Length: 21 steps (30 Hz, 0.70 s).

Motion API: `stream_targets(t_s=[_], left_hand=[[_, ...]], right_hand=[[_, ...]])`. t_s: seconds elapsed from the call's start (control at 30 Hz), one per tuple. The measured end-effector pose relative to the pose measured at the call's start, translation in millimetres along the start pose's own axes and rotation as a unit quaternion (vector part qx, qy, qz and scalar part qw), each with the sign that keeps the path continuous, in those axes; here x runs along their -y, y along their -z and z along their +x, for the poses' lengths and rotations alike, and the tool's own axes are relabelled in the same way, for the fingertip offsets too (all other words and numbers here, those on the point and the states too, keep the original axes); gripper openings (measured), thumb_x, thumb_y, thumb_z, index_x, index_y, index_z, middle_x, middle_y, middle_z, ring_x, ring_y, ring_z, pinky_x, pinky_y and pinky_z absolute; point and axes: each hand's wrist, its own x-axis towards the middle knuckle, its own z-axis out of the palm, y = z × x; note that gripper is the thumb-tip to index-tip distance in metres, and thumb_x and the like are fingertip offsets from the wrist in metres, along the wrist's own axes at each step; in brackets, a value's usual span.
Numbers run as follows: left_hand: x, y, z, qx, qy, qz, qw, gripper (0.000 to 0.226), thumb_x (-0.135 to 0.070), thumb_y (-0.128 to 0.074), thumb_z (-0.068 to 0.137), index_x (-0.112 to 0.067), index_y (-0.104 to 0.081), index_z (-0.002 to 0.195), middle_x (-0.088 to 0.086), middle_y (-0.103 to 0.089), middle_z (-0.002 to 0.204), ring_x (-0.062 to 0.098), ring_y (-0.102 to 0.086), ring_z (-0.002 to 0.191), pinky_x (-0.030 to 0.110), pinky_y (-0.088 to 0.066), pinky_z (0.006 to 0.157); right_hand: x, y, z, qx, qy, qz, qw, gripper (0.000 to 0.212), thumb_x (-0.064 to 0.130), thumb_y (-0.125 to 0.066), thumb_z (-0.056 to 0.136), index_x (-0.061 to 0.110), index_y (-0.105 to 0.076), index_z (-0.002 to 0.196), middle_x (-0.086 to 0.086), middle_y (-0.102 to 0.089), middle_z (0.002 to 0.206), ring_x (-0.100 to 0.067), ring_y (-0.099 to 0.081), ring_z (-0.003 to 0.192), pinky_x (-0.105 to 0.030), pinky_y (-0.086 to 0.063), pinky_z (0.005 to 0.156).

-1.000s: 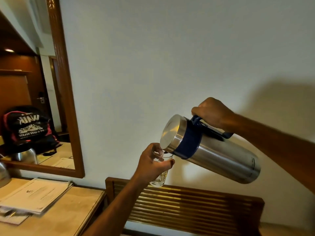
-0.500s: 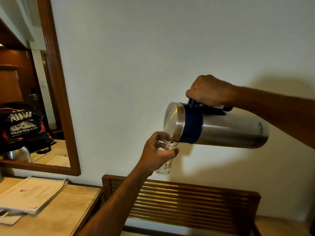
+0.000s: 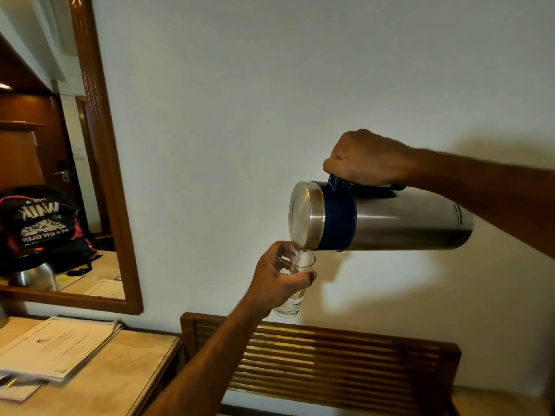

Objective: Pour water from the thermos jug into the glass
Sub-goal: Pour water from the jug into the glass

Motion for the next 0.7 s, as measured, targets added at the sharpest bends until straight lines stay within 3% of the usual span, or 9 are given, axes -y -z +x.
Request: stream_targets(t_s=[0.4,0.7], left_hand=[[7,-11,-10,0.016,0.016,-0.026,0.999,0.046,-0.033,-0.083,0.065,-0.032,-0.059,0.103,-0.006,-0.063,0.101,0.024,-0.064,0.095,0.023,-0.060,0.070],[8,-12,-13,0.022,0.009,-0.025,0.999,0.042,-0.029,-0.083,0.066,-0.037,-0.055,0.097,-0.010,-0.060,0.106,0.024,-0.062,0.096,0.021,-0.059,0.070]], right_hand=[[5,6,-4,-0.001,0.026,-0.035,0.999,0.039,0.031,-0.050,0.079,0.017,-0.041,0.043,0.002,-0.040,0.043,-0.015,-0.037,0.043,-0.030,-0.031,0.047],[8,2,-5,0.011,0.043,-0.073,0.996,0.037,0.035,-0.047,0.076,0.019,-0.042,0.043,0.001,-0.043,0.045,-0.017,-0.039,0.045,-0.032,-0.034,0.049]])
